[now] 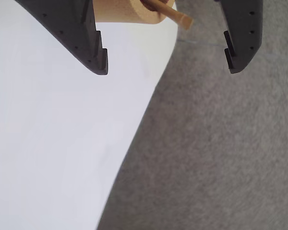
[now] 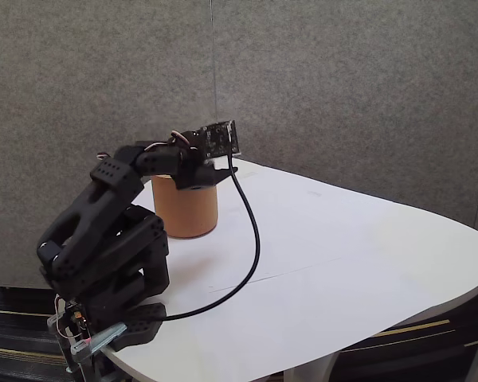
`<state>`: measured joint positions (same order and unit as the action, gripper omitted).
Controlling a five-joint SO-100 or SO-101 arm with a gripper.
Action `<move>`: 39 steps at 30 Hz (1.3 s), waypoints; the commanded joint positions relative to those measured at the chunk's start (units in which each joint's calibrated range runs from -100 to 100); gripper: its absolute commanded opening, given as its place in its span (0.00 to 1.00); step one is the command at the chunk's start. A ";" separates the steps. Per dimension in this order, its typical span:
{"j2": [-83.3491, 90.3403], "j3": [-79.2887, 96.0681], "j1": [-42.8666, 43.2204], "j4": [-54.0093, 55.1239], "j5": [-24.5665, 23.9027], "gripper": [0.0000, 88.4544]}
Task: Grab the pen and put it in the pen holder.
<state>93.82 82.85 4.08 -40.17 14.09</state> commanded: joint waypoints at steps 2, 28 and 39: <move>0.24 3.52 -2.69 -4.66 -4.75 0.40; 0.33 10.02 -3.27 -33.73 -12.80 0.40; 0.33 10.56 -3.20 -34.92 -12.80 0.40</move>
<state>94.07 93.50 1.14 -73.64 1.49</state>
